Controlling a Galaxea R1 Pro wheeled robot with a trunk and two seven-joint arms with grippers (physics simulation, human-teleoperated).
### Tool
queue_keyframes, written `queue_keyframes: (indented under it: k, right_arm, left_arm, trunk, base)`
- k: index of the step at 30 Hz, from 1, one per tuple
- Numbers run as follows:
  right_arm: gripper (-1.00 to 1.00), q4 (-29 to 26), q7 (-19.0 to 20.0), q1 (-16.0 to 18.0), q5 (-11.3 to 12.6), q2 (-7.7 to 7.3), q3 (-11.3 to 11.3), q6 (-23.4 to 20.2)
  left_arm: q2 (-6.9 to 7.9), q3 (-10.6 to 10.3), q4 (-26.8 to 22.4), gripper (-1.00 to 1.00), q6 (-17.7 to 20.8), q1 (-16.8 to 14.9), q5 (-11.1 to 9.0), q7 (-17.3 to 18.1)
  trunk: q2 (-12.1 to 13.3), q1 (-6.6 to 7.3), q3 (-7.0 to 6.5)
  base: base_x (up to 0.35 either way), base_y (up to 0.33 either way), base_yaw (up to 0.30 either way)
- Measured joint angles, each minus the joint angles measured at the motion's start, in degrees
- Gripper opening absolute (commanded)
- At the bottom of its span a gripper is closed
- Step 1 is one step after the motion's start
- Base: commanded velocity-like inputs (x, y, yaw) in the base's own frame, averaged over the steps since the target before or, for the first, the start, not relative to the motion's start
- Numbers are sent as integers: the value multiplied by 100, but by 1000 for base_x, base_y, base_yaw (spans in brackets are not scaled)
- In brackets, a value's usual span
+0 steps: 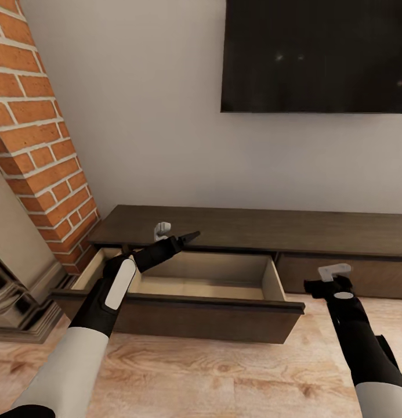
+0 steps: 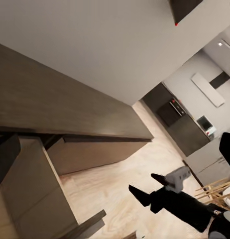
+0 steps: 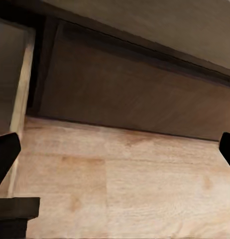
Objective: Place each of the two pumpkins and all three candles from the living room inside a cabinet in the living room (use any cabinet), then make sure every cabinet is closed, and position the cauldron so it is next to a table in the living room.
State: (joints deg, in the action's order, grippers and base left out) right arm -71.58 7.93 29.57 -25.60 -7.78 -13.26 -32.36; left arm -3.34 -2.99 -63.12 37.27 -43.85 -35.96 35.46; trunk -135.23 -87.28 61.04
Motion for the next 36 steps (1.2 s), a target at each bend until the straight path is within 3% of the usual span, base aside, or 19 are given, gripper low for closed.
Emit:
queue_keyframes:
  k: [3,6,11,13,16,19,22,24,26,28,33,36]
  right_arm:
    - [100,-207,726,-20,588,2,-176,-415]
    - [100,-294,1159,-31,1099,-3,-324,-667]
    - [100,-463,1631,-45,1354,11,-346,-948]
    - [100,-609,1790,-44,1405,45,-334,-990]
    - [100,-676,1846,15,1652,351,-286,-1007]
    - [100,-678,1821,166,1792,698,-114,-1009]
    - [100,-591,1548,292,1835,925,273,-980]
    - [100,-480,1152,330,1844,1027,598,-948]
    - [100,-316,576,347,1858,1083,947,-925]
    - [100,-278,342,352,1860,1096,1120,-919]
    - [100,-255,142,356,1866,1104,1364,-913]
    - [100,-258,128,356,1866,1103,1386,-913]
  left_arm:
    - [-1,0,-4,100,0,-3,-5,-275]
    - [-6,-2,-1,100,0,-12,-6,-439]
    - [18,-9,33,100,-5,-22,6,-520]
    - [36,-9,39,100,-3,-27,10,-735]
    - [28,-11,37,100,-2,-63,7,-1414]
    - [23,-16,59,100,-1,-129,9,-2176]
    - [44,-17,73,100,6,-199,35,-2983]
    - [35,-20,72,100,10,-245,180,-3561]
    - [-1,-89,72,100,47,-326,465,-4156]
    - [-43,-278,66,100,79,-370,567,-4360]
    - [-138,-1117,10,100,374,-514,663,-4551]
    - [-207,-1307,4,100,822,-576,674,-4567]
  trunk:
    - [120,66,-54]
    - [241,132,-108]
    - [441,242,-197]
    - [521,285,-233]
    - [642,351,-287]
    - [762,417,-341]
    - [882,483,-395]
    - [963,527,-431]
    - [1043,571,-467]
    - [1123,615,-503]
    - [1324,725,-593]
    - [1444,791,-646]
  base:
    - [0,0,0]
    - [0,0,0]
    - [0,0,0]
    - [0,0,0]
    - [0,0,0]
    - [0,0,0]
    - [0,0,0]
    - [0,0,0]
    - [0,0,0]
    - [0,0,0]
    - [0,0,0]
    - [0,0,0]
